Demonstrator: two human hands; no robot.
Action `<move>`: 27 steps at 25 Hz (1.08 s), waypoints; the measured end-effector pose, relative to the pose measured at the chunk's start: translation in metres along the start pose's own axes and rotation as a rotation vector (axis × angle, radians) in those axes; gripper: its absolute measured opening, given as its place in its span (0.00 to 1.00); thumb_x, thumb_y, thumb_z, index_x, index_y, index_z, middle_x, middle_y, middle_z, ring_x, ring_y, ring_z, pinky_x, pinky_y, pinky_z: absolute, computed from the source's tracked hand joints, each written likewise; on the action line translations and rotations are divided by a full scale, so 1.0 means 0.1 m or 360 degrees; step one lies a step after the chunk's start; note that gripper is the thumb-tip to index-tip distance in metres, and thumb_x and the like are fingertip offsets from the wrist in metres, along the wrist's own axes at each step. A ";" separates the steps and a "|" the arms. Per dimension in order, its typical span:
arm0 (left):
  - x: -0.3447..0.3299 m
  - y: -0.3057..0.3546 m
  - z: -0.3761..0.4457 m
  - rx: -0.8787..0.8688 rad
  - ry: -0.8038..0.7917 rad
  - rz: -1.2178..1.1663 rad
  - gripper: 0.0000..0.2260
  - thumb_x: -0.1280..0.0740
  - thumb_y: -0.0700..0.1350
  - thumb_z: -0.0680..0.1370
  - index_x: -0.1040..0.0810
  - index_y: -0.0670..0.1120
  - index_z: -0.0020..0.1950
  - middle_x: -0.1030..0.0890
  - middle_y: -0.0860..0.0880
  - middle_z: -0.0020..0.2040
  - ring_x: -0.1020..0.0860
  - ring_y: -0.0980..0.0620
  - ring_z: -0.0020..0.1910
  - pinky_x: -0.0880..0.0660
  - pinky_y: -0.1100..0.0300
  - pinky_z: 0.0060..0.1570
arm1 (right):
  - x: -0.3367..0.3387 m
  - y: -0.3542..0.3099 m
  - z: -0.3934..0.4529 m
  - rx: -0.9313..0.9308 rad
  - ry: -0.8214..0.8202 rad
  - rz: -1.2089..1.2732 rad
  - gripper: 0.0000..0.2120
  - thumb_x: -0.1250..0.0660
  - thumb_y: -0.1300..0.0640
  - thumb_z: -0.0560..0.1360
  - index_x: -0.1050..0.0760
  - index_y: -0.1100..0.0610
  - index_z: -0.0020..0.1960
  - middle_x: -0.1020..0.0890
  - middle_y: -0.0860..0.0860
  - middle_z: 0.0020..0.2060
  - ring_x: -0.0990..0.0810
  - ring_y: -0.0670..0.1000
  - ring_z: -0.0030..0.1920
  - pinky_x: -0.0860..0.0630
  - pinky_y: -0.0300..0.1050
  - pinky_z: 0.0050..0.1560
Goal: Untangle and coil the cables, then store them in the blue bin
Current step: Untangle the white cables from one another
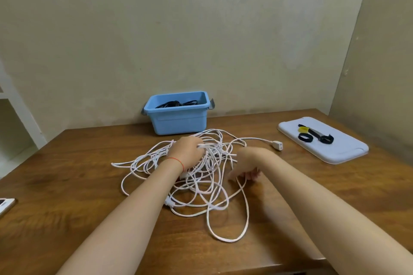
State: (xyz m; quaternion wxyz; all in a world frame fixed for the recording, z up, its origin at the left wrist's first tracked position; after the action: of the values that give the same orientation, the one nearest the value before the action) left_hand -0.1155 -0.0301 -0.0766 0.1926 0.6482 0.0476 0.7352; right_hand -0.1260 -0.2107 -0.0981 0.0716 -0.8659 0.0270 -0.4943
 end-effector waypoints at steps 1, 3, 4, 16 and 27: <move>0.04 -0.04 0.02 0.0080 0.0111 -0.0106 0.12 0.40 0.46 0.80 0.28 0.49 0.37 0.19 0.45 0.46 0.24 0.43 0.46 0.32 0.54 0.40 | -0.03 -0.02 0.00 0.0028 0.0039 -0.0014 0.16 0.29 0.48 0.75 0.24 0.59 0.37 0.20 0.52 0.29 0.22 0.51 0.27 0.25 0.40 0.30; 0.20 -0.15 0.06 0.0248 0.0350 -0.0321 0.15 0.43 0.42 0.82 0.32 0.48 0.35 0.22 0.42 0.44 0.29 0.43 0.41 0.37 0.54 0.39 | -0.03 -0.03 0.02 0.0051 0.0182 -0.0128 0.14 0.32 0.52 0.76 0.26 0.58 0.35 0.21 0.50 0.26 0.24 0.51 0.28 0.25 0.42 0.31; 0.28 -0.21 0.05 0.0342 0.0469 -0.0455 0.15 0.44 0.41 0.82 0.33 0.48 0.35 0.24 0.42 0.42 0.30 0.43 0.41 0.38 0.54 0.39 | 0.00 -0.02 0.04 0.0028 0.0255 -0.0189 0.13 0.32 0.52 0.76 0.27 0.57 0.35 0.21 0.50 0.28 0.23 0.50 0.30 0.25 0.43 0.34; 0.71 -0.82 0.12 0.0608 0.0281 -0.0729 0.26 0.27 0.46 0.69 0.25 0.47 0.66 0.27 0.42 0.66 0.24 0.42 0.62 0.26 0.50 0.63 | 0.79 0.40 -0.04 0.0204 0.0688 0.2419 0.08 0.34 0.64 0.79 0.26 0.61 0.40 0.30 0.50 0.21 0.35 0.45 0.17 0.37 0.34 0.18; 0.33 0.68 -0.30 -0.0231 -0.0792 -0.1759 0.26 0.40 0.62 0.78 0.24 0.41 0.60 0.19 0.40 0.38 0.19 0.46 0.37 0.23 0.58 0.48 | 1.15 -0.14 -0.35 0.0731 0.0469 0.2881 0.14 0.48 0.56 0.85 0.29 0.56 0.44 0.33 0.46 0.18 0.40 0.44 0.16 0.41 0.32 0.18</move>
State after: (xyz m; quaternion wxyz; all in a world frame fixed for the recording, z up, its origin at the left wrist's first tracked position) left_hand -0.1621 -0.0758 -0.0286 0.5944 0.6653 0.2803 0.3542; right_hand -0.0980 -0.2138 0.0193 0.5926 -0.4094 0.5997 -0.3486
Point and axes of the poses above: each hand's wrist, its own z-axis towards the middle knuckle, its own x-axis out of the back of the hand, y = z × x, the point moved 4 cm from there along z, towards the middle knuckle
